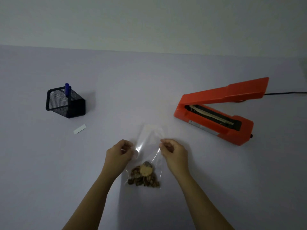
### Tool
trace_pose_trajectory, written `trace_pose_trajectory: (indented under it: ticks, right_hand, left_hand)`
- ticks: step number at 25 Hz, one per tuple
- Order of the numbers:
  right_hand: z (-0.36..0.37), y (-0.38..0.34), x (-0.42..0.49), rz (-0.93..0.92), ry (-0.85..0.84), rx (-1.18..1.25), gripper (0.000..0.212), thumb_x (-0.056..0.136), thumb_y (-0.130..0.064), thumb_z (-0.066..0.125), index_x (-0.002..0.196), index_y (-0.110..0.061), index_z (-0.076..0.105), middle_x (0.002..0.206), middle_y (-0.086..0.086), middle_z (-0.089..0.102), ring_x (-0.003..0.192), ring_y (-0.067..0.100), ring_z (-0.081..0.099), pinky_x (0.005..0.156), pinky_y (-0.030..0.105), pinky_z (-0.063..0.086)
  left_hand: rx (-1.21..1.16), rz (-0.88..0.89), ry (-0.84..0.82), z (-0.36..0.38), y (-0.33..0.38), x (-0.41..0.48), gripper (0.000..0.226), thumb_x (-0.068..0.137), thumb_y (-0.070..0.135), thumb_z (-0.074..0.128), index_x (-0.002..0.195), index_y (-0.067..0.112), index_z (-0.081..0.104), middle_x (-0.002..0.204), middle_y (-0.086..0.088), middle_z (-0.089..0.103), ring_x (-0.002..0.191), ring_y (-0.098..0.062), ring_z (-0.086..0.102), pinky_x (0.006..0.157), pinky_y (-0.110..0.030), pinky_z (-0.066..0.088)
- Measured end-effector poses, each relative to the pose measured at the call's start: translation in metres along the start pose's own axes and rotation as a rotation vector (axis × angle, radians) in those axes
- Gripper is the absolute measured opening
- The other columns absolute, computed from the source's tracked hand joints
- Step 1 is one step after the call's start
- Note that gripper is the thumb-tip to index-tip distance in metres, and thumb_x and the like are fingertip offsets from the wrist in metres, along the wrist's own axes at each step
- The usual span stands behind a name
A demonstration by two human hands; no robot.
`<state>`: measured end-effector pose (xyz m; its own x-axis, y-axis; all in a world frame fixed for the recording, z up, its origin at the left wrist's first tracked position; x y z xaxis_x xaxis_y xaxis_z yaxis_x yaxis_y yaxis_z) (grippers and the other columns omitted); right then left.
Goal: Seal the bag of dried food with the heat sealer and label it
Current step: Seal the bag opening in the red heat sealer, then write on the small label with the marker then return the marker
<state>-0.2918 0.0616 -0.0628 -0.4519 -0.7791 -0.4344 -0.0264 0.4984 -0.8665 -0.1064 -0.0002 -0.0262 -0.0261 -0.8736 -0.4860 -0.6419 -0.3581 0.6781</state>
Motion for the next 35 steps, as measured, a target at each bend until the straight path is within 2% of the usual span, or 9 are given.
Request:
trace_pose_trajectory:
  ticks: [2, 5, 10, 14, 19, 24, 29, 32, 35]
  right_hand:
    - [0.000, -0.001, 0.004, -0.016, 0.058, -0.094, 0.016, 0.081, -0.014, 0.069, 0.097, -0.010, 0.070, 0.081, -0.002, 0.070, 0.074, 0.007, 0.063, 0.069, 0.007, 0.046]
    - [0.001, -0.003, 0.004, -0.072, 0.133, -0.209, 0.020, 0.081, -0.017, 0.070, 0.099, -0.009, 0.070, 0.087, 0.003, 0.072, 0.076, 0.011, 0.064, 0.076, 0.021, 0.051]
    - [0.004, -0.006, 0.000, -0.097, 0.176, -0.273, 0.028, 0.080, -0.021, 0.072, 0.105, -0.010, 0.066, 0.087, 0.002, 0.067, 0.077, 0.013, 0.062, 0.078, 0.030, 0.054]
    - [0.002, -0.021, -0.006, -0.119, 0.243, -0.305, 0.036, 0.081, -0.028, 0.069, 0.114, -0.014, 0.062, 0.099, -0.002, 0.060, 0.090, 0.012, 0.057, 0.080, 0.024, 0.047]
    - [0.021, -0.075, -0.017, -0.363, 0.360, -0.281, 0.022, 0.086, -0.015, 0.063, 0.108, -0.012, 0.064, 0.098, -0.004, 0.058, 0.089, 0.008, 0.055, 0.079, 0.014, 0.044]
    - [0.110, -0.139, -0.002, -0.539, 0.246, -0.212, 0.018, 0.088, -0.011, 0.060, 0.105, -0.012, 0.066, 0.096, -0.002, 0.064, 0.087, 0.007, 0.059, 0.080, 0.013, 0.049]
    - [0.210, -0.198, 0.033, -0.664, 0.009, -0.349, 0.028, 0.093, -0.019, 0.054, 0.118, -0.010, 0.061, 0.113, 0.007, 0.064, 0.099, 0.015, 0.060, 0.091, 0.033, 0.051]
    - [0.257, -0.216, 0.054, -0.621, -0.118, -0.529, 0.043, 0.093, -0.030, 0.053, 0.131, -0.010, 0.050, 0.131, 0.009, 0.055, 0.120, 0.021, 0.050, 0.100, 0.031, 0.038]
    - [0.278, -0.217, 0.064, -0.592, -0.124, -0.613, 0.040, 0.091, -0.030, 0.058, 0.125, -0.011, 0.055, 0.126, 0.009, 0.060, 0.116, 0.025, 0.053, 0.098, 0.034, 0.041]
  left_hand:
    - [0.098, 0.039, 0.067, 0.003, 0.000, 0.004, 0.007, 0.085, 0.016, 0.061, 0.089, 0.019, 0.064, 0.079, 0.004, 0.065, 0.072, -0.010, 0.060, 0.060, -0.014, 0.043]
    - [0.145, 0.078, 0.107, 0.008, 0.001, 0.009, 0.016, 0.086, 0.017, 0.059, 0.101, 0.016, 0.065, 0.082, 0.006, 0.063, 0.070, 0.001, 0.053, 0.060, -0.007, 0.036]
    - [0.155, 0.112, 0.125, 0.010, -0.005, 0.013, 0.029, 0.083, 0.016, 0.062, 0.111, 0.010, 0.062, 0.084, 0.000, 0.064, 0.072, -0.010, 0.057, 0.063, -0.013, 0.041]
    - [0.127, 0.164, 0.167, -0.005, -0.003, 0.015, 0.038, 0.085, 0.021, 0.062, 0.121, 0.010, 0.056, 0.100, -0.003, 0.061, 0.083, -0.013, 0.057, 0.067, -0.014, 0.040]
    - [0.006, 0.294, 0.357, -0.086, 0.013, 0.017, 0.028, 0.090, 0.018, 0.054, 0.118, 0.013, 0.059, 0.099, 0.002, 0.063, 0.083, -0.009, 0.059, 0.065, -0.004, 0.036]
    - [-0.001, 0.335, 0.597, -0.196, 0.009, 0.054, 0.029, 0.092, 0.016, 0.048, 0.119, 0.009, 0.058, 0.109, -0.005, 0.063, 0.092, -0.011, 0.056, 0.068, -0.005, 0.036]
    - [0.059, 0.188, 0.438, -0.233, -0.011, 0.122, 0.043, 0.098, 0.028, 0.036, 0.133, 0.005, 0.046, 0.131, -0.014, 0.055, 0.118, -0.026, 0.052, 0.089, -0.023, 0.035]
    - [0.002, 0.186, 0.317, -0.230, -0.019, 0.146, 0.041, 0.100, 0.030, 0.026, 0.113, 0.002, 0.054, 0.104, -0.016, 0.062, 0.098, -0.034, 0.057, 0.072, -0.034, 0.041]
    - [-0.057, 0.130, 0.251, -0.225, -0.025, 0.153, 0.039, 0.101, 0.027, 0.024, 0.106, 0.004, 0.054, 0.092, -0.013, 0.060, 0.082, -0.029, 0.052, 0.067, -0.030, 0.034]
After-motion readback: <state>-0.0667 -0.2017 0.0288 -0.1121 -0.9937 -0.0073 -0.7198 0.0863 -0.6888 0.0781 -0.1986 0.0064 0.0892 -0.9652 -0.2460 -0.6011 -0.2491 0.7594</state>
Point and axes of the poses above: each hand's wrist, its own x-axis towards the middle knuckle, its own z-axis out of the palm, y = z × x, the point moved 3 cm from there along x, towards the middle knuckle
